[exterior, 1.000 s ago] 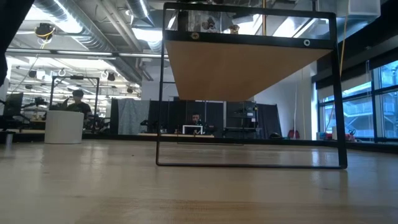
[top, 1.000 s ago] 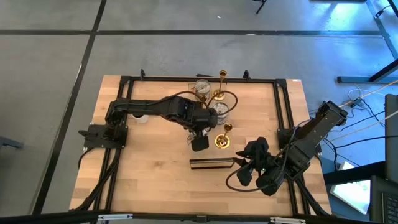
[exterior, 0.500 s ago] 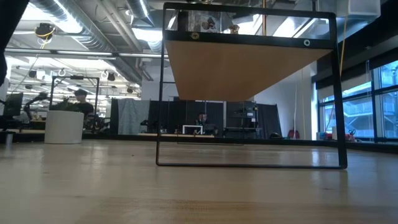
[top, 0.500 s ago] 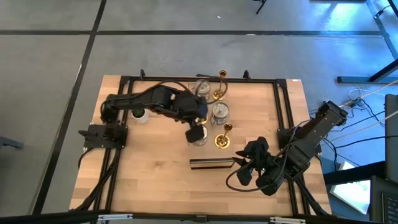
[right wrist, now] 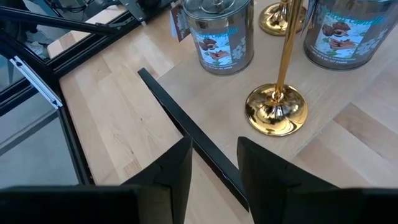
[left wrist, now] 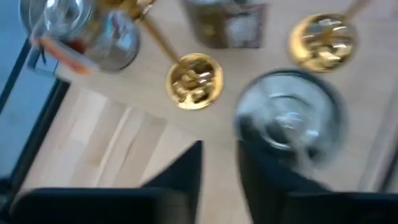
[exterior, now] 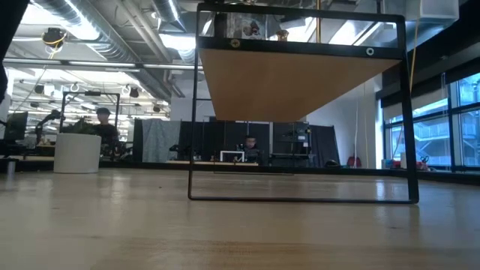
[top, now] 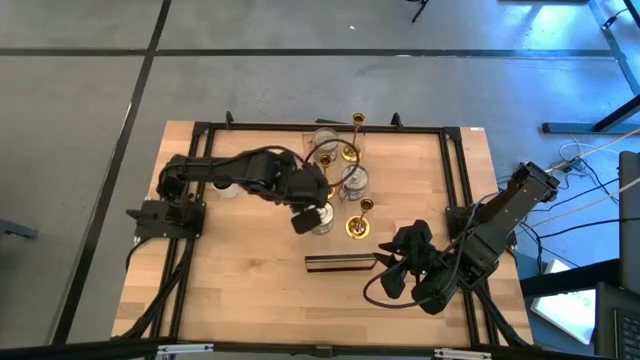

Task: Pick & Place candle stick holders
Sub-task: Put the brown scented candle on the shelf

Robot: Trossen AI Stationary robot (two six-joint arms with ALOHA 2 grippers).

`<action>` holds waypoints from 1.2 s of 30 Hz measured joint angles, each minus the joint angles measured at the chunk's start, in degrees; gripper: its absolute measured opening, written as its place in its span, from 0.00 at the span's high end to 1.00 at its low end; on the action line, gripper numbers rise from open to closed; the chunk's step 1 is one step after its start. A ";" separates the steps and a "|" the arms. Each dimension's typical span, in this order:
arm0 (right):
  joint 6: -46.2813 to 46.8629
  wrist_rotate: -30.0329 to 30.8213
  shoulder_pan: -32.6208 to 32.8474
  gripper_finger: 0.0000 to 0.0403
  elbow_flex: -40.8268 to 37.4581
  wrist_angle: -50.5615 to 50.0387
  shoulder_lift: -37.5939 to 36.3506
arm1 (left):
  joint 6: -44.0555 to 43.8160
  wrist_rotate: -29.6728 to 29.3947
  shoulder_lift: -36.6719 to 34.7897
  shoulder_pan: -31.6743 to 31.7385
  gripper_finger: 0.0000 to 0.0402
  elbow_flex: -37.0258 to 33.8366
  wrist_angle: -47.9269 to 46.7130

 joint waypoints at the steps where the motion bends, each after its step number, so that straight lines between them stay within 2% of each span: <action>1: 0.00 -0.05 0.00 0.68 0.00 0.10 0.00 | -1.03 -0.14 -0.37 0.74 0.84 -1.73 0.89; 3: -0.04 -0.05 0.02 0.68 0.00 0.28 0.00 | -4.15 -2.84 -2.00 2.25 0.95 -5.77 4.72; 6: -0.11 -0.94 0.42 0.68 0.00 0.18 0.00 | -10.42 -12.17 -7.21 2.95 0.99 -13.66 11.31; 8: -0.08 -1.21 0.95 0.68 0.00 0.12 0.00 | -13.43 -13.65 -12.65 2.63 0.99 -19.71 17.64; 13: 1.43 -0.89 2.22 0.68 0.02 -0.89 0.00 | -17.28 -6.74 -28.60 2.69 1.00 -39.02 34.08; 18: 1.46 0.40 2.27 0.68 0.02 -0.93 0.00 | -8.95 9.99 -43.52 5.33 1.00 -61.29 63.77; 21: 0.81 0.41 1.96 0.68 0.02 -0.34 0.00 | -5.15 11.32 -48.50 8.57 1.00 -71.79 73.63; 25: 0.26 0.64 1.68 0.68 0.02 -0.24 0.00 | 3.17 15.31 -51.54 11.81 1.00 -82.27 80.19; 28: 0.26 0.80 1.53 0.68 0.02 0.01 0.00 | 8.63 19.25 -50.96 13.67 1.00 -87.98 90.49; 31: 0.26 0.72 1.53 0.68 0.02 0.21 0.00 | 14.74 23.45 -49.23 14.45 1.00 -90.56 101.65; 36: 0.26 0.60 1.53 0.68 0.02 0.35 0.00 | 17.99 22.63 -46.31 16.26 1.00 -90.68 105.36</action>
